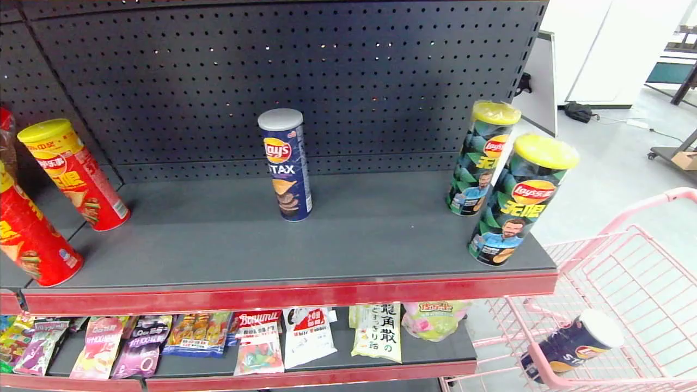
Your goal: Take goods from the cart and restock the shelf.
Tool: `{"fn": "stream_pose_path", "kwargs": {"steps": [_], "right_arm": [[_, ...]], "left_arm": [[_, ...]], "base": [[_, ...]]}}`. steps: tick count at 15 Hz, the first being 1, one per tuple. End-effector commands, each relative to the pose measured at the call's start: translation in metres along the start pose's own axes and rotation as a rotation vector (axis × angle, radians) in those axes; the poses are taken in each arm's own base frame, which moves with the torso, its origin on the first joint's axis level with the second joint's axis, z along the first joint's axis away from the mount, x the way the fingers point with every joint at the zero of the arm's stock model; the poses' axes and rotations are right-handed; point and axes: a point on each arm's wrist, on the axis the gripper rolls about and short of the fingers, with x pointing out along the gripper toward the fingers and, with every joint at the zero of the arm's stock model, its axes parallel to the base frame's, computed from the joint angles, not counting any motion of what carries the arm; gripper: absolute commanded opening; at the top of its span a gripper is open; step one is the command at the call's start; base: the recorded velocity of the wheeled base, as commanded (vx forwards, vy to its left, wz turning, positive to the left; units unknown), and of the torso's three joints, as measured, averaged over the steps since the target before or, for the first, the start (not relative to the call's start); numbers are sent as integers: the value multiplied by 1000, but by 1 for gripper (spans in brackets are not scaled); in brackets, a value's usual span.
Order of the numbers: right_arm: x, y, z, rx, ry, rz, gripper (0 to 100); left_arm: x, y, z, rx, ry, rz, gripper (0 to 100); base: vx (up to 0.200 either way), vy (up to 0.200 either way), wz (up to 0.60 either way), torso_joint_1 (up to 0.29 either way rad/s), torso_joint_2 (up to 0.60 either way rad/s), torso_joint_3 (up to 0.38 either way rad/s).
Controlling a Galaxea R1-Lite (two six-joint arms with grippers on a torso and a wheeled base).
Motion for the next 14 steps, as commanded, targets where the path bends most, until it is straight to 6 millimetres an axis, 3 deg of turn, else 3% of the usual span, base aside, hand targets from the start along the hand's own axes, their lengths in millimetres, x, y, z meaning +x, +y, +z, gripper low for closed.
{"fn": "stream_pose_path", "kwargs": {"steps": [1, 7, 8, 14], "right_arm": [[0, 0, 0, 0, 1, 1, 100], [0, 0, 0, 0, -2, 1, 100], [0, 0, 0, 0, 0, 1, 100], [0, 0, 0, 0, 0, 1, 100]], "left_arm": [[0, 0, 0, 0, 1, 0, 100], [0, 0, 0, 0, 1, 0, 100], [0, 0, 0, -2, 1, 0, 100], [0, 0, 0, -2, 1, 0, 100]], "base": [[0, -200, 0, 2, 2, -7], [0, -200, 0, 2, 0, 3], [0, 0, 0, 0, 0, 0], [0, 0, -600, 1, 2, 2]]}}
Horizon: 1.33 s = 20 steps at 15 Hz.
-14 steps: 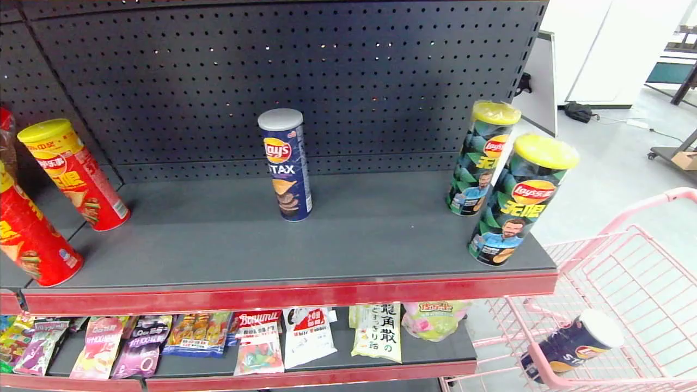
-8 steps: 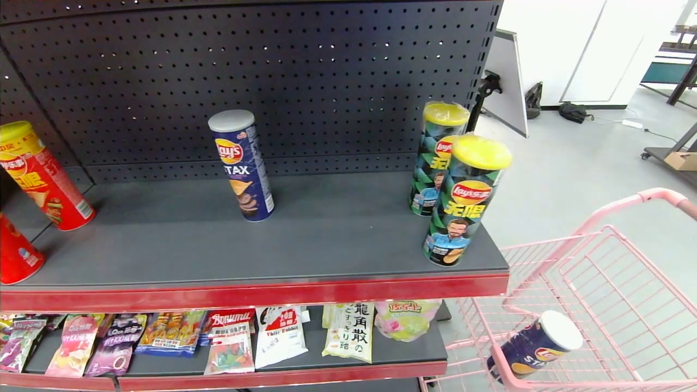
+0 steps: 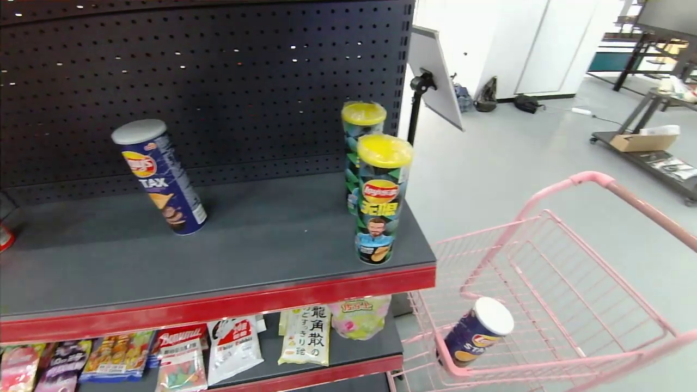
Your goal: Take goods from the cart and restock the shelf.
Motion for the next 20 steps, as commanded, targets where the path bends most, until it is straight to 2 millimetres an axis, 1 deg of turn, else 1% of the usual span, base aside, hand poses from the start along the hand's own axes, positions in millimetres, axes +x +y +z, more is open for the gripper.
{"fn": "stream_pose_path", "kwargs": {"steps": [1, 5, 12, 20], "right_arm": [[0, 0, 0, 0, 0, 1, 100], [0, 0, 0, 0, 0, 1, 100], [0, 0, 0, 5, -2, 1, 100], [0, 0, 0, 6, -2, 1, 100]], "left_arm": [[0, 0, 0, 0, 0, 1, 100], [0, 0, 0, 0, 0, 1, 100], [0, 0, 0, -2, 0, 1, 100], [0, 0, 0, -2, 0, 1, 100]], "base": [[0, 0, -600, 2, 7, 2], [0, 0, -600, -2, 4, 1], [0, 0, 0, 0, 0, 0], [0, 0, 0, -134, 325, 198]]}}
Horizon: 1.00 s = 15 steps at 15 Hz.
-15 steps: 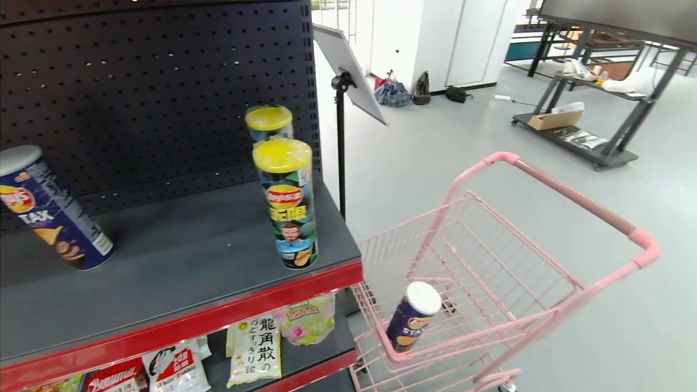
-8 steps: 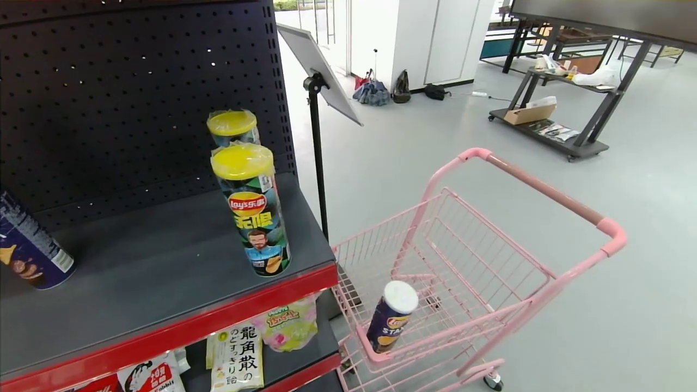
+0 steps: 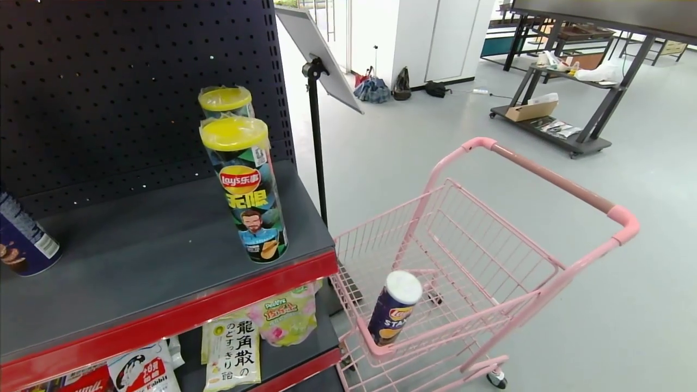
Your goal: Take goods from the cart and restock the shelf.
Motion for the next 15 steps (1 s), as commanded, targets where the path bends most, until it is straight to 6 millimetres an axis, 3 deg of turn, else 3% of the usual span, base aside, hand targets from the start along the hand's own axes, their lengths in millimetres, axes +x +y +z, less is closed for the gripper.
{"fn": "stream_pose_path", "kwargs": {"steps": [1, 6, 15], "right_arm": [[0, 0, 0, 0, -1, 1, 100], [0, 0, 0, 0, -1, 1, 100], [0, 0, 0, -1, -1, 1, 100]], "left_arm": [[0, 0, 0, 0, 0, 0, 100], [0, 0, 0, 0, 0, 0, 100], [0, 0, 0, 0, 0, 0, 100]], "base": [[0, 0, 0, -134, 378, 237], [0, 0, 0, -146, 398, 246], [0, 0, 0, -162, 526, 353]]}}
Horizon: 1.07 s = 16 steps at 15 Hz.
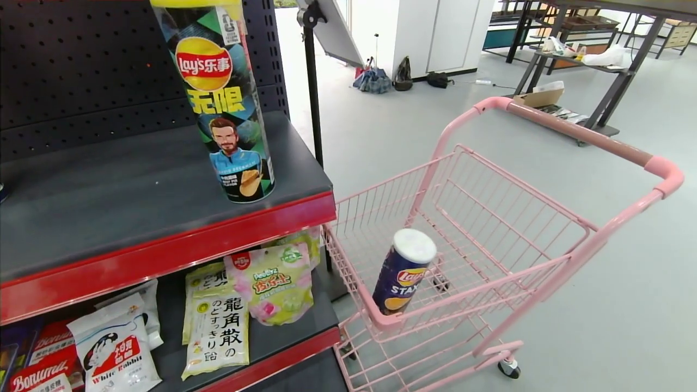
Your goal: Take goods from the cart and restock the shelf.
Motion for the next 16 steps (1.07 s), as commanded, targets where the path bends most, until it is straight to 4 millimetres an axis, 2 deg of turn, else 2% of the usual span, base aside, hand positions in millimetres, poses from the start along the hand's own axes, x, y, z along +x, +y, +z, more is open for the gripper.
{"fn": "stream_pose_path", "kwargs": {"steps": [1, 5, 6, 7, 8, 9, 11, 12, 14, 15, 16], "right_arm": [[0, 0, 0, 0, -1, 1, 100], [0, 0, 1, -3, -6, 2, 100], [6, 0, 86, 33, -50, 17, 100], [30, -1, 156, 123, -63, 25, 100], [55, 0, 185, 142, -30, 84, 100], [81, 4, 183, 101, 63, 203, 100], [128, 16, 159, 77, 242, 314, 100], [151, 24, 152, 92, 260, 350, 100], [185, 40, 129, 77, 316, 407, 100], [217, 52, 111, 81, 339, 427, 100], [231, 59, 98, 79, 363, 442, 100]], "left_arm": [[0, 0, 0, 0, 0, 0, 100], [0, 0, 0, 0, 0, 0, 100], [0, 0, 0, 0, 0, 0, 100], [0, 0, 0, 0, 0, 0, 100], [0, 0, 0, 0, 0, 0, 100], [0, 0, 0, 2, 0, 0, 100], [0, 0, 0, 0, 0, 0, 100], [0, 0, 0, 0, 0, 0, 100], [0, 0, 0, 0, 0, 0, 100], [0, 0, 0, 0, 0, 0, 100], [0, 0, 0, 0, 0, 0, 100]], "base": [[0, 0, 0, -61, 266, 183], [0, 0, 0, -15, 56, 45], [0, 0, 0, 0, 0, 0], [0, 0, 0, 0, 0, 0], [0, 0, 0, 0, 0, 0], [0, 0, 0, 0, 0, 0], [0, 0, 0, 0, 0, 0], [0, 0, 0, 0, 0, 0], [0, 0, 0, 0, 0, 0], [0, 0, 0, 0, 0, 0], [0, 0, 0, 0, 0, 0]]}}
